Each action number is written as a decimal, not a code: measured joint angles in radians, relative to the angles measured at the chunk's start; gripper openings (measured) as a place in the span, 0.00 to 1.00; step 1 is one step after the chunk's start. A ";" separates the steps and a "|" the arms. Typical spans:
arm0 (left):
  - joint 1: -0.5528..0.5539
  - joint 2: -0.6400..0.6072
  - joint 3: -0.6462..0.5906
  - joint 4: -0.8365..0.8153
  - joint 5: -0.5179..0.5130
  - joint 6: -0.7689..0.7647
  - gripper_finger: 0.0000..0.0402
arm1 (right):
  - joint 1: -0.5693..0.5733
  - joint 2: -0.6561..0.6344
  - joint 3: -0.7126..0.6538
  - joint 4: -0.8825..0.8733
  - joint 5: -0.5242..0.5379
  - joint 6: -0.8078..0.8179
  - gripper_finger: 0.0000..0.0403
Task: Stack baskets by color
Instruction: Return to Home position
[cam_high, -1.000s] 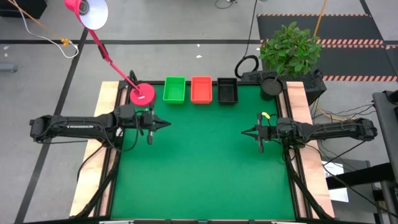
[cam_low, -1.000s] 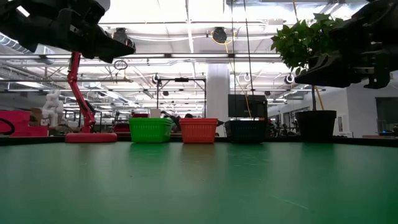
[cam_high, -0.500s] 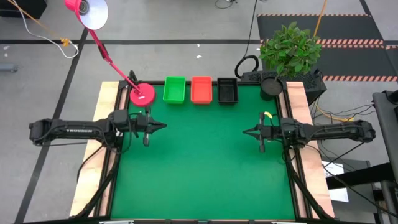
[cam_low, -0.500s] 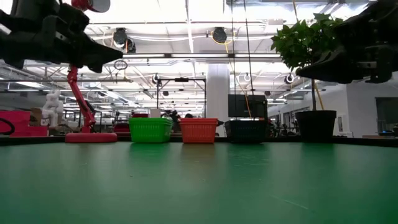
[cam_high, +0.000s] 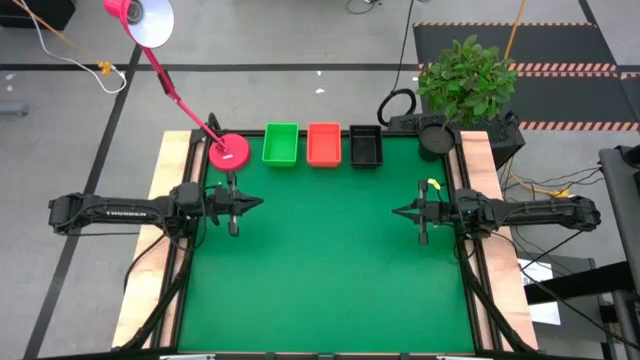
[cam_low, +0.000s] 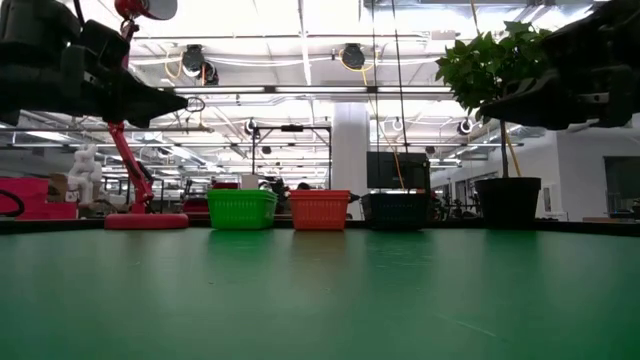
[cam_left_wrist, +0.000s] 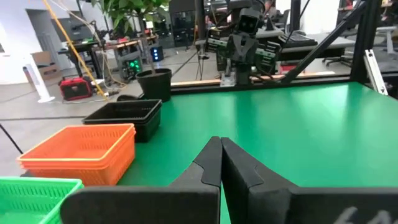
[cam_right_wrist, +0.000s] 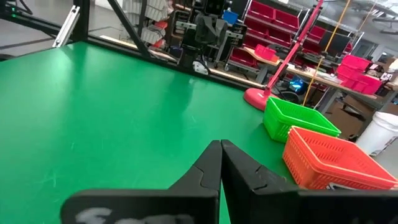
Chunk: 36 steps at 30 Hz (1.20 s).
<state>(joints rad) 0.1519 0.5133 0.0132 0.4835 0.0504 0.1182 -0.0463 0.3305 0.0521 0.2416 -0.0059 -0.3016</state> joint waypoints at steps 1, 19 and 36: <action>-0.002 0.000 0.000 0.001 -0.002 0.003 0.00 | 0.000 -0.008 0.000 -0.002 0.000 0.001 0.00; -0.005 -0.137 0.000 -0.048 0.017 0.007 0.00 | 0.000 -0.224 -0.001 -0.105 0.002 -0.002 0.00; -0.005 -0.161 0.000 -0.055 0.038 0.000 0.01 | 0.000 -0.329 -0.002 -0.144 0.150 0.052 0.00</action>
<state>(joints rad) 0.1467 0.3519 0.0135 0.4282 0.0883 0.1184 -0.0460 0.0017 0.0502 0.0978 0.1437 -0.2492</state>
